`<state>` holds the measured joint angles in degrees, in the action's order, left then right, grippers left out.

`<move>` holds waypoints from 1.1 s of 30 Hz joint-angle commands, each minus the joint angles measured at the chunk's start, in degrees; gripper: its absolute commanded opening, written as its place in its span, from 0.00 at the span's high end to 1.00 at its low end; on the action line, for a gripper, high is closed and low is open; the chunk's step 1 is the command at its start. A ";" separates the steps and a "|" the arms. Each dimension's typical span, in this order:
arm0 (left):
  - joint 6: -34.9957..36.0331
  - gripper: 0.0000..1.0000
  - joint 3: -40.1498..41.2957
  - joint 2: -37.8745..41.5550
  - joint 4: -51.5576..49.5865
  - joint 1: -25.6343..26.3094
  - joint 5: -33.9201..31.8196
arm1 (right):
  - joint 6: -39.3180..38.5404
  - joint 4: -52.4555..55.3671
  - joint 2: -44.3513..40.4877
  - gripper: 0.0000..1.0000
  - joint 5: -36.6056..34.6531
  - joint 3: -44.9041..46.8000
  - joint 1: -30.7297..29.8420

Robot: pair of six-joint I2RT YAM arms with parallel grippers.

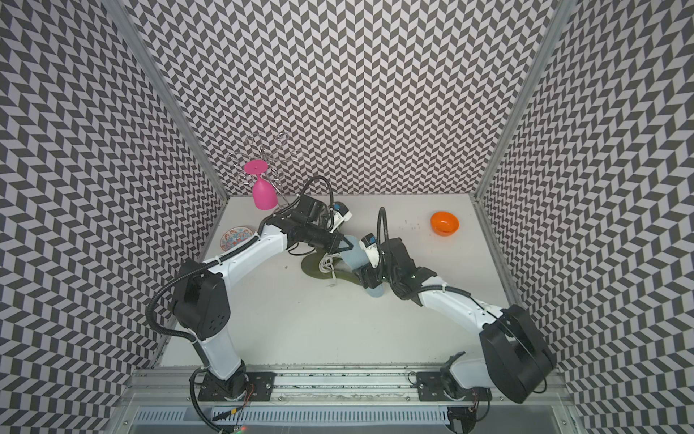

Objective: Insert the insole into the shoe
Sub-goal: Pick up the insole from the center of the board.

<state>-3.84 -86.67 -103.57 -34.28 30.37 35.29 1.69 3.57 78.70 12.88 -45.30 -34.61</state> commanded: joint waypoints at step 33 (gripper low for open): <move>-14.40 1.00 -0.18 1.13 0.71 -2.07 2.50 | -3.98 -19.78 10.11 0.14 -28.31 2.23 -12.05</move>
<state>-16.82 -87.77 -104.53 -36.58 28.80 35.83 -1.56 -10.09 88.86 -13.58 -44.01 -45.74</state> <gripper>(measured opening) 0.063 0.860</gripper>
